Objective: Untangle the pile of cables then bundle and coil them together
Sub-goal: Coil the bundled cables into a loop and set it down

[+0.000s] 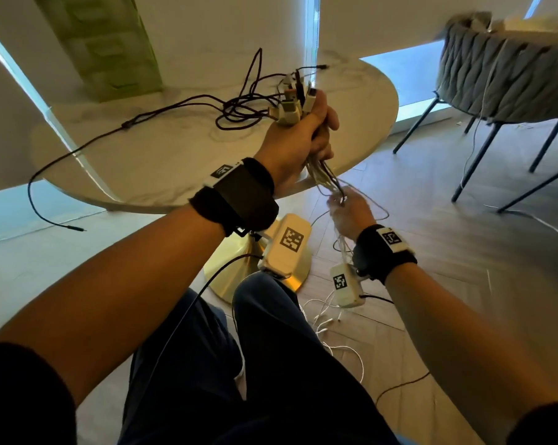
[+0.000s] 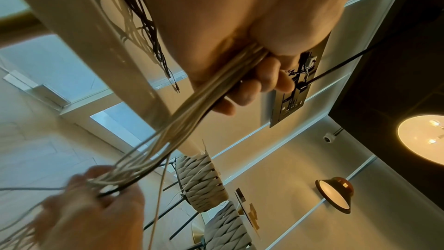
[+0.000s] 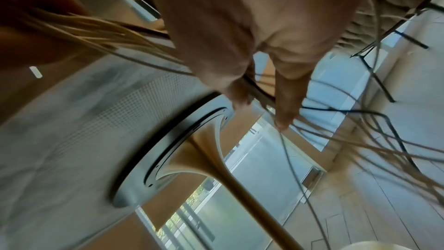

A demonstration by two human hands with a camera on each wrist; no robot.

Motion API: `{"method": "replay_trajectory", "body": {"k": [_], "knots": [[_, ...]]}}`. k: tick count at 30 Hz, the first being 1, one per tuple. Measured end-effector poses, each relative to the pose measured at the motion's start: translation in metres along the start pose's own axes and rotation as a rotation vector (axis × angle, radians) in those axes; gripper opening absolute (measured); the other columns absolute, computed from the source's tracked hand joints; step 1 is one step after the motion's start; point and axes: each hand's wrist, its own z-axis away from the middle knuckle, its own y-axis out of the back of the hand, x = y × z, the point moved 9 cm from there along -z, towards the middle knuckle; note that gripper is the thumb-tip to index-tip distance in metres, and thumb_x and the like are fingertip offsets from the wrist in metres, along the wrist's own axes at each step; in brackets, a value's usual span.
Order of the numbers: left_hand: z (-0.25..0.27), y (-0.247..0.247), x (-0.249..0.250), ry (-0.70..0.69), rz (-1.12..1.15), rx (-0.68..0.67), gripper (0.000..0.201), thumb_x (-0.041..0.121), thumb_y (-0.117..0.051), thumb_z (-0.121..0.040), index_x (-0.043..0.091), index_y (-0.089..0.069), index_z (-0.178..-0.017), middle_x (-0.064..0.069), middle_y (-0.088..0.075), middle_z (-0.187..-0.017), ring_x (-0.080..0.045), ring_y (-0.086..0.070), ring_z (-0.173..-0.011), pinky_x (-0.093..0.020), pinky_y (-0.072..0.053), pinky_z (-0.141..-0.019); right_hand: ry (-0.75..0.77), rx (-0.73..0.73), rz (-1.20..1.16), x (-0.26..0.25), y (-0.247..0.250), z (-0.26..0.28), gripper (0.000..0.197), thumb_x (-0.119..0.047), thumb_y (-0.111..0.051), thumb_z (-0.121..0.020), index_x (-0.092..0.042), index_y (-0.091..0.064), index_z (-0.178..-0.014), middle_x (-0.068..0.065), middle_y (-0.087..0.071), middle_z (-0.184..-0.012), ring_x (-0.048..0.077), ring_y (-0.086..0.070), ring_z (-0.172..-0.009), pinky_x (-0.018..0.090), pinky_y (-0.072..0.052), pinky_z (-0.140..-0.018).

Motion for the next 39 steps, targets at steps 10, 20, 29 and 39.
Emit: {"method": "replay_trajectory", "body": {"k": [10,20,29,39], "knots": [[-0.01,0.004,-0.004,0.041,-0.035,-0.011,0.039,0.036,-0.034,-0.103,0.013,-0.05,-0.077,0.003,-0.027,-0.053,-0.013,-0.027,-0.048,-0.03,-0.037,-0.056,-0.08,-0.529,0.317,-0.045,0.013,0.05,0.02,-0.03,-0.066,-0.089,-0.01,-0.067,-0.09,0.002,-0.074,-0.081,0.01,-0.069,-0.069,0.021,-0.052,-0.061],[-0.013,-0.021,-0.005,0.06,0.076,-0.065,0.04,0.037,-0.034,-0.103,0.012,-0.049,-0.075,0.006,-0.027,-0.049,-0.01,-0.025,-0.044,-0.027,-0.035,-0.051,-0.051,-0.622,0.057,-0.039,-0.038,0.051,0.002,-0.024,-0.057,-0.094,-0.022,-0.058,-0.092,0.0,-0.053,-0.074,0.008,-0.041,-0.052,0.018,-0.036,-0.047],[-0.012,-0.013,-0.009,0.096,0.164,-0.064,0.042,0.039,-0.034,-0.102,0.011,-0.048,-0.074,0.003,-0.021,-0.052,-0.013,-0.019,-0.048,-0.027,-0.035,-0.05,-0.323,-0.485,-0.08,0.012,-0.055,0.005,0.027,-0.046,-0.055,-0.093,-0.022,-0.064,-0.087,0.0,-0.049,-0.069,0.008,-0.041,-0.048,0.018,-0.036,-0.042],[-0.02,-0.021,0.004,0.016,0.142,-0.063,0.043,0.033,-0.033,-0.104,0.01,-0.049,-0.072,0.004,-0.027,-0.049,-0.012,-0.025,-0.046,-0.028,-0.037,-0.055,0.024,0.525,0.131,-0.004,0.088,-0.03,0.012,-0.01,-0.052,-0.095,-0.006,-0.06,-0.103,0.005,-0.061,-0.086,0.018,-0.051,-0.075,0.024,-0.037,-0.065]]}}
